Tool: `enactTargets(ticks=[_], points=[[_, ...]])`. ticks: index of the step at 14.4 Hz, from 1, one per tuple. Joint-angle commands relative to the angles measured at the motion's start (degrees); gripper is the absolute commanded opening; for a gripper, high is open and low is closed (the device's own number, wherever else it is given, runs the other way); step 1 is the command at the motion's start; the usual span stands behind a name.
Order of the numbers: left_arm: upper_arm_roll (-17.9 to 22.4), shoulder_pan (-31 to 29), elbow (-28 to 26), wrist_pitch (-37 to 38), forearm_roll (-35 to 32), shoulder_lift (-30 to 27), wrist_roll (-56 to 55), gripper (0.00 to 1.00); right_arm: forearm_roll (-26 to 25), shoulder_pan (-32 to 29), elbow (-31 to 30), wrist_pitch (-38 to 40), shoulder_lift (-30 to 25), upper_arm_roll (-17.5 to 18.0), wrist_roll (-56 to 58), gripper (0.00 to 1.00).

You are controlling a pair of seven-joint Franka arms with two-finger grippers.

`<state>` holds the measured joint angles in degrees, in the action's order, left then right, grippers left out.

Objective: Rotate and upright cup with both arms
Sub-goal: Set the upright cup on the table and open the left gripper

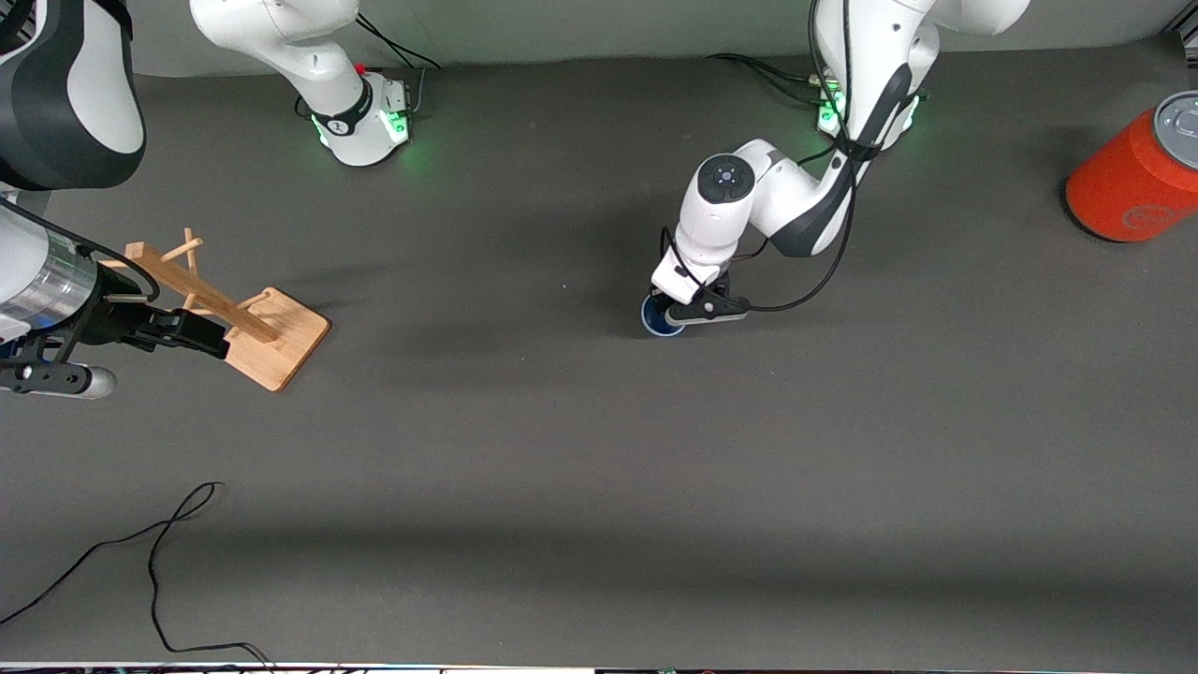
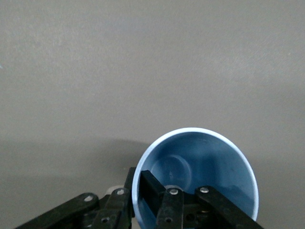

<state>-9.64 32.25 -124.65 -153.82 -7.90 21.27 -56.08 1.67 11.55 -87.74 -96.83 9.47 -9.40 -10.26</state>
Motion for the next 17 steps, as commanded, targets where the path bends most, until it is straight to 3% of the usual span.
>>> enactTargets(ticks=[1,2,4,6,7,10,13,17], points=[[0.7,0.9,1.1,0.5,-1.4,0.4,-1.7,0.0,1.0,-0.2,-0.2,-0.5,0.0,-0.2,1.6,1.0],[0.7,0.9,1.2,0.8,-1.4,0.4,-1.7,0.09,1.0,-0.4,-0.4,-0.5,0.0,-0.2,1.6,1.0],[0.7,0.9,1.2,0.9,-1.8,0.4,-1.6,0.47,1.1,-0.2,-0.6,-0.6,0.0,-0.2,1.6,1.0],[0.7,0.9,1.3,1.1,-1.8,0.4,-1.4,0.96,1.1,-0.2,-0.7,-0.9,0.2,-0.2,1.6,1.0],[0.7,0.8,1.4,1.2,-1.8,0.4,-1.3,1.0,1.1,-0.1,-0.7,-1.0,0.2,-0.2,1.6,1.0],[0.6,0.5,2.5,5.1,-1.8,-1.1,-1.1,1.0,1.1,-0.1,-0.8,-1.1,0.2,-0.1,1.6,1.0],[0.3,-0.4,8.3,20.6,-0.5,-5.1,1.7,1.0,1.2,0.1,-1.1,-1.3,0.0,0.1,1.6,1.0],[0.6,-4.7,14.6,36.1,10.4,-14.1,11.2,1.0,1.8,0.1,-3.5,-2.7,-1.4,0.2,3.5,1.0]])
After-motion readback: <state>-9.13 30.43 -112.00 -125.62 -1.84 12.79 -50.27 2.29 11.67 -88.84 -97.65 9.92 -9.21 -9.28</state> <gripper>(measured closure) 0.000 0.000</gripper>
